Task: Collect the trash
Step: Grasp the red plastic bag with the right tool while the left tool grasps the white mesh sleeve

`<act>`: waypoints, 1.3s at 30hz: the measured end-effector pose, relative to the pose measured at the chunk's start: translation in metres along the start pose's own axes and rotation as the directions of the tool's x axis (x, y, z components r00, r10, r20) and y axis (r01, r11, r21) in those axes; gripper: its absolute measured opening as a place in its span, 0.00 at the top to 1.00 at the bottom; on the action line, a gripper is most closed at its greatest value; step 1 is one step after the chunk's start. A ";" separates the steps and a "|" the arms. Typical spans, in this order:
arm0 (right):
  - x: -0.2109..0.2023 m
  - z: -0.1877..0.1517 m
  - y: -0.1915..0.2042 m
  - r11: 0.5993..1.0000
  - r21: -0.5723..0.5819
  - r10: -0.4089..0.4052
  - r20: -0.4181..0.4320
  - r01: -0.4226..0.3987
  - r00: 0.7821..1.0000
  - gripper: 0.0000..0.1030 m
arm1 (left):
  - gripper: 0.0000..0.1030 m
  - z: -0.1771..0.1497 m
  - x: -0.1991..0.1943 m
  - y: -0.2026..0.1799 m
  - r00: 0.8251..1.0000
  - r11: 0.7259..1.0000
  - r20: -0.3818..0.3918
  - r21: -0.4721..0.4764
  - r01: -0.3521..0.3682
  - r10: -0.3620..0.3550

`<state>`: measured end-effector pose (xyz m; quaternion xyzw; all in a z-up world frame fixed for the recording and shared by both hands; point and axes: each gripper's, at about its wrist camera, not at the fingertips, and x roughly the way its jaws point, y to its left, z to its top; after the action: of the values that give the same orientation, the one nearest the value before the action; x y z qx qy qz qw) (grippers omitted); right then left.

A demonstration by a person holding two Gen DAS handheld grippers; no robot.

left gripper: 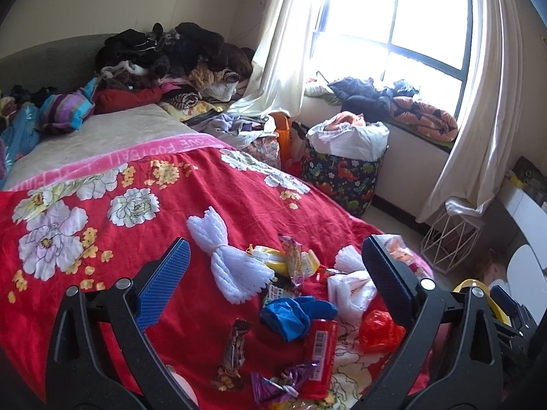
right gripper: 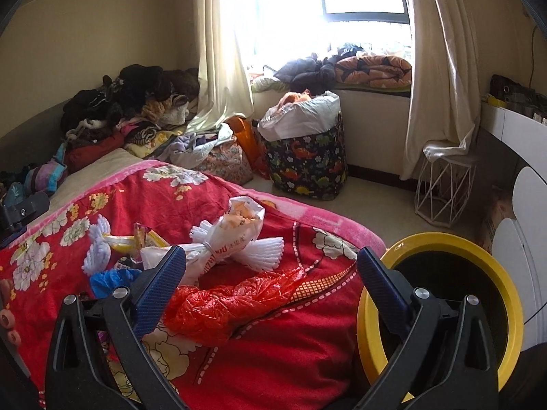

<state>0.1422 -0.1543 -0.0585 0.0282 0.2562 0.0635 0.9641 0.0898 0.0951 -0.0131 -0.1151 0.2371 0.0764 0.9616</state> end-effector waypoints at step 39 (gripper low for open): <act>0.071 -0.045 0.001 0.954 0.145 0.296 -0.316 -0.262 0.902 0.59 | 0.90 -0.029 0.103 0.073 0.944 0.962 -0.313 -0.273 0.015 -0.103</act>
<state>0.1807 -0.1432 -0.1317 0.1013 0.4119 0.1920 0.8850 0.1521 0.1674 -0.1003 -0.2617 0.3760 0.0586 0.8870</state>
